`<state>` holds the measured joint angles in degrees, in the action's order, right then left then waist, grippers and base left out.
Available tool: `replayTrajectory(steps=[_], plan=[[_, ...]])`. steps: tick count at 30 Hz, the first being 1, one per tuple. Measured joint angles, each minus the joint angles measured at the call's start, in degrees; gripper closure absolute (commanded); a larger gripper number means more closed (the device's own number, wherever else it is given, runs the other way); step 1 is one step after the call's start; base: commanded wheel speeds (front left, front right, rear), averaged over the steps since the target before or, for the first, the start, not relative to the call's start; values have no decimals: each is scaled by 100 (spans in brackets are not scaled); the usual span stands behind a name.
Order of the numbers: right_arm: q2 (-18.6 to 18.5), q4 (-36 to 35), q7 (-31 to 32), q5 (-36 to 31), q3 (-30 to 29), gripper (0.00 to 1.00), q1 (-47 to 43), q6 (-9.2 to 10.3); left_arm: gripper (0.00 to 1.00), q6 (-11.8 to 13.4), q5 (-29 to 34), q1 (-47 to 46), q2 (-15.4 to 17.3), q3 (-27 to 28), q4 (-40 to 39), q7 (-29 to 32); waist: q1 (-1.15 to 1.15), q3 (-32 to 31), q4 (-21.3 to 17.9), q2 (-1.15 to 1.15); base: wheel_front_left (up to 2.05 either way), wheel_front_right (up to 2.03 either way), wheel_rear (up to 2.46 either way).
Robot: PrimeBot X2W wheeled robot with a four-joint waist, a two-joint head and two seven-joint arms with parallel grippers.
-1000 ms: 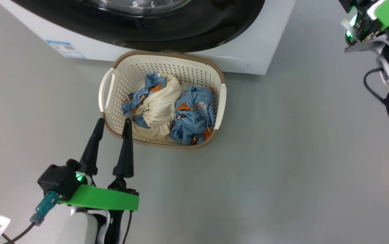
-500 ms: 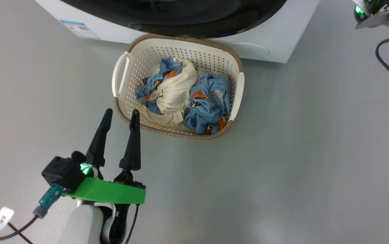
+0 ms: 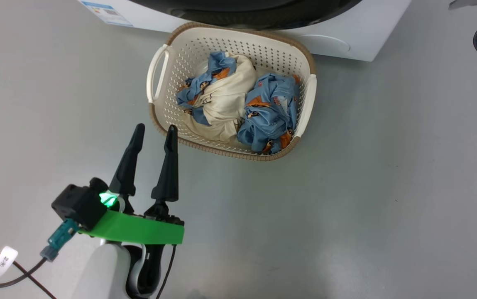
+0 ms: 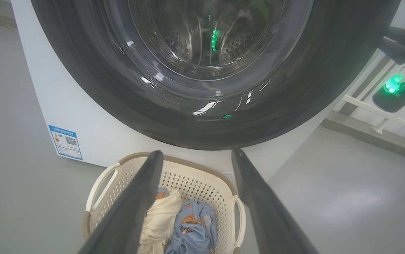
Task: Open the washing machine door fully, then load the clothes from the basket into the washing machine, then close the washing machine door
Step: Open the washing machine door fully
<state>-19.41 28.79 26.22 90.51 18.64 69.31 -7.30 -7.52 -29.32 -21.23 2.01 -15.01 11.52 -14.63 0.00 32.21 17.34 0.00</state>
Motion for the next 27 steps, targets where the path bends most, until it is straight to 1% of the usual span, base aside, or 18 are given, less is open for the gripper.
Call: replayTrajectory(steps=[3, 14, 23, 27], plan=[[-21, 1, -7, -131, 33, 100, 61, 0, 0, 0, -51, -3, -2, -27, 0, 0, 0, 12, 50, 0, 0, 0, 0], [-51, 58, 0, -135, 263, 100, 21, 15, 0, 0, -134, -3, -3, -138, 0, 0, 0, -140, 145, 0, 0, 0, 0], [-40, 12, 54, -124, 463, 100, -401, 15, 0, 0, 42, 69, -4, -210, 27, 0, 0, -459, 150, 0, 0, 0, 0], [-10, -14, 147, -99, 534, 100, -647, 15, 0, 0, 133, 253, -3, -203, 83, 0, 0, -639, 131, 0, 0, 0, 0]])
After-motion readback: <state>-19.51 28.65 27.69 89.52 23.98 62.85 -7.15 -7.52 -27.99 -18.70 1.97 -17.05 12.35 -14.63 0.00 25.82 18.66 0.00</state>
